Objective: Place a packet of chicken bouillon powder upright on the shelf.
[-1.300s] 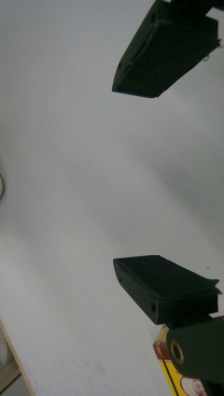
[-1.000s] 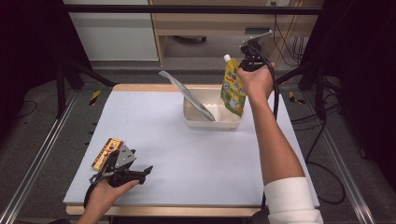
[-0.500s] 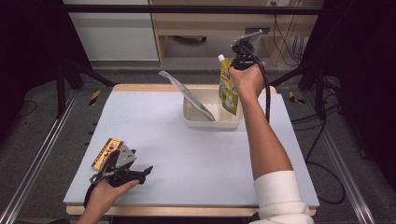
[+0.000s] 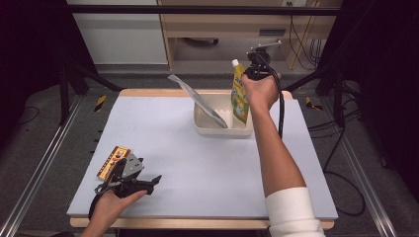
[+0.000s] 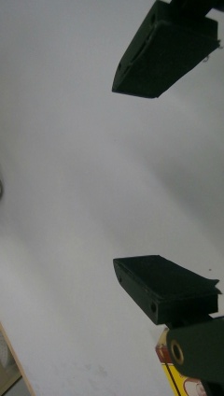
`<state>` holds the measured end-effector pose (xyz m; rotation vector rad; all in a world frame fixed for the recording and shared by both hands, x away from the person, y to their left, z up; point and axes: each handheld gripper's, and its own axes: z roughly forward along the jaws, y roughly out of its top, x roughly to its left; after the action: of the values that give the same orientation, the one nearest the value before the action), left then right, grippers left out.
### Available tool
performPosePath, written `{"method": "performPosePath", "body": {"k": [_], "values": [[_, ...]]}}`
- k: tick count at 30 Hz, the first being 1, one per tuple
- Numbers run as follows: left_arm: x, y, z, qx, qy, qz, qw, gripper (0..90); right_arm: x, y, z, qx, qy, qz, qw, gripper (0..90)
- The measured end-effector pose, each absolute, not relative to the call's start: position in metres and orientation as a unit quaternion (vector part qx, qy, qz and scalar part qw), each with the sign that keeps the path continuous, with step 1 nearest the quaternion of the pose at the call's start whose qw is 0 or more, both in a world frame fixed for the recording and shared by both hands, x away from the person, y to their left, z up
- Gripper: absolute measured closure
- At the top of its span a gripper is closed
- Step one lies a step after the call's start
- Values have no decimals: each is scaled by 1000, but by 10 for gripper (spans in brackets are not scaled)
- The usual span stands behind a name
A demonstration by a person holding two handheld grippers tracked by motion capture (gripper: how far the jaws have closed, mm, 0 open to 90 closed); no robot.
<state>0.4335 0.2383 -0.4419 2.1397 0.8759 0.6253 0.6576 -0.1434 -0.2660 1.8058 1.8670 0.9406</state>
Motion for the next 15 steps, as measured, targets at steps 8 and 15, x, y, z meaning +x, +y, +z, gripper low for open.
{"method": "performPosePath", "body": {"k": [8,15], "values": [[433,237,-443,834,338,243,361,132,649,-146,-281,633,657,357,202,900],[433,237,-443,834,339,244,361,132,645,-148,-293,630,653,368,203,900]]}}
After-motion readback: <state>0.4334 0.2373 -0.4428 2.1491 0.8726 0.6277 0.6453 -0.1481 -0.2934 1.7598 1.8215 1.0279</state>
